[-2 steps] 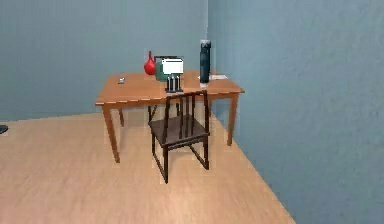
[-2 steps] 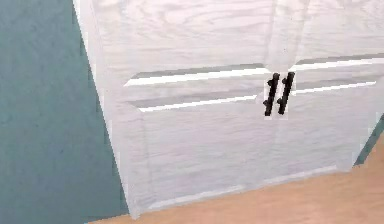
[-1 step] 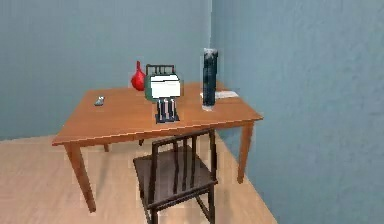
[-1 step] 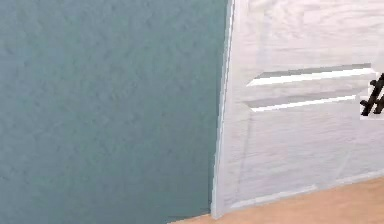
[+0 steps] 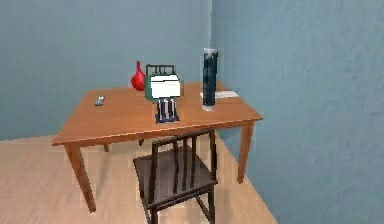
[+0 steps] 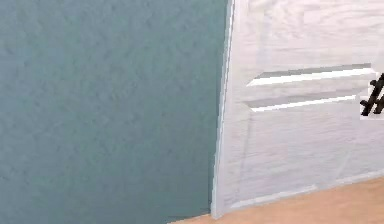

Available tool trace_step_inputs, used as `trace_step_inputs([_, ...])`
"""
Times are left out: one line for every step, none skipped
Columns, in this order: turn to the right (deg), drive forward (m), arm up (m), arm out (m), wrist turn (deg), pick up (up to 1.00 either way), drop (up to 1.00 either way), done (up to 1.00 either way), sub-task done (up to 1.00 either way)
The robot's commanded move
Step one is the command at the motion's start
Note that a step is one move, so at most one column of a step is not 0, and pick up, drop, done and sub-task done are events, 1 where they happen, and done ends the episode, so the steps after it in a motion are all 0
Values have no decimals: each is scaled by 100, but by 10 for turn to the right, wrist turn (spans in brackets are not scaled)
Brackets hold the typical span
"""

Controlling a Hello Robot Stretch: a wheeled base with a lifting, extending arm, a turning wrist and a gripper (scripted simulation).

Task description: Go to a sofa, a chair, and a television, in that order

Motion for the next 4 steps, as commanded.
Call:
trace_step_inputs([450, 0, 0, 0, 0, 0, 0, 0, 0])
trace_step_inputs([450, 0, 0, 0, 0, 0, 0, 0, 0])
trace_step_inputs([450, 0, 0, 0, 0, 0, 0, 0, 0])
trace_step_inputs([150, 0, 0, 0, 0, 0, 0, 0, 0])
